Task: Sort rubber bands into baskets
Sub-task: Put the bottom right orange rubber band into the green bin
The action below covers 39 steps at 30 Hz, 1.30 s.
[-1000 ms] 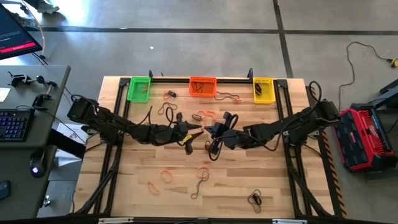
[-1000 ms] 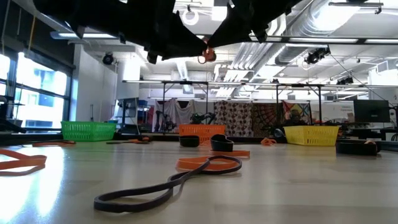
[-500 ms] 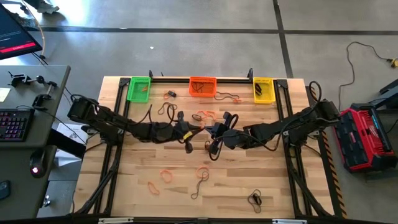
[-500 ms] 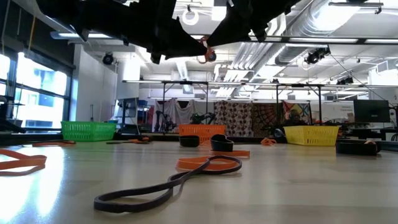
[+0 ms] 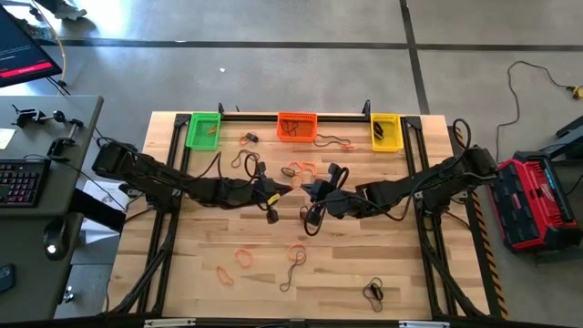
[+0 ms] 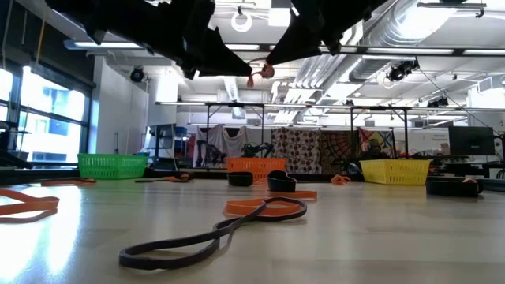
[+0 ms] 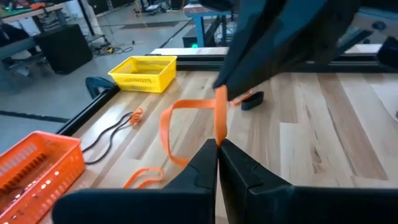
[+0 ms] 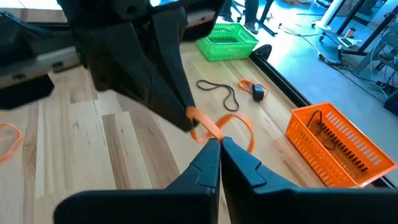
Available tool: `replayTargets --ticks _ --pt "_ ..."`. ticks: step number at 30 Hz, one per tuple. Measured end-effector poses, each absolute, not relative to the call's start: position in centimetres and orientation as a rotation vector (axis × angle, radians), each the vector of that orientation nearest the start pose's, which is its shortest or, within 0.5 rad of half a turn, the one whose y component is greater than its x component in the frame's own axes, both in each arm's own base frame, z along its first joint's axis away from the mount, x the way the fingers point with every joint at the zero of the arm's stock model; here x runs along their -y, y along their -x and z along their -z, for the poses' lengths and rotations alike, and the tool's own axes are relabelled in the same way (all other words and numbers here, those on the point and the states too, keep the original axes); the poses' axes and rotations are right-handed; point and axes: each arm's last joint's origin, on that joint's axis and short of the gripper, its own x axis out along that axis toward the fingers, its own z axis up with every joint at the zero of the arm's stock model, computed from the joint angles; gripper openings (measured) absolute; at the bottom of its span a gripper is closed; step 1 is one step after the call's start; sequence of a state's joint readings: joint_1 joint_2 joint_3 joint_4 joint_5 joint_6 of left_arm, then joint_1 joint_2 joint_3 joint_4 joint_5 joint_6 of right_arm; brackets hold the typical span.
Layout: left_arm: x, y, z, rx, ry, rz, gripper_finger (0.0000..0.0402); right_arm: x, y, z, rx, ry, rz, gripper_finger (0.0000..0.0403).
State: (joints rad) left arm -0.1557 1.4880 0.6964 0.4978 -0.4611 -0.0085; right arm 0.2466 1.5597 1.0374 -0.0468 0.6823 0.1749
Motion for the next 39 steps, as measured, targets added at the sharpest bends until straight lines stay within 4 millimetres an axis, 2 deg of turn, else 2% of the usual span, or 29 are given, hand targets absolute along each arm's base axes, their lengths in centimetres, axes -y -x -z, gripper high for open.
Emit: replayTargets --ticks 7,15,19,23,27,34,39 --pt "2.5 -29.5 -21.4 -0.301 -0.070 -0.330 0.0000 -6.4 -32.9 -24.8 -0.480 0.094 0.468 0.0012" --pt "2.0 -29.3 -21.2 -0.335 -0.073 -0.340 0.0000 -6.4 -32.9 -24.8 -0.478 0.087 0.471 0.0103" --pt "1.3 -29.0 -21.2 -0.374 -0.067 -0.369 0.0000 -6.4 -32.9 -24.8 -0.479 0.087 0.471 0.0122" --pt "-0.1 -28.0 -21.7 -0.416 -0.039 -0.422 0.0000 -6.4 -32.9 -24.7 -0.486 0.091 0.472 0.0113" --pt "-1.9 -26.4 -22.7 -0.461 -0.018 -0.494 0.0000 -6.4 -32.8 -24.7 -0.493 0.094 0.472 0.0087" --pt "-5.2 -22.6 -24.2 -0.564 0.002 -0.646 0.0000 -6.2 -32.7 -24.4 -0.525 0.105 0.471 0.0036" --pt "-7.5 -19.7 -24.7 -0.633 0.086 -0.764 0.0000 -5.8 -32.7 -24.3 -0.538 0.108 0.480 0.0008"
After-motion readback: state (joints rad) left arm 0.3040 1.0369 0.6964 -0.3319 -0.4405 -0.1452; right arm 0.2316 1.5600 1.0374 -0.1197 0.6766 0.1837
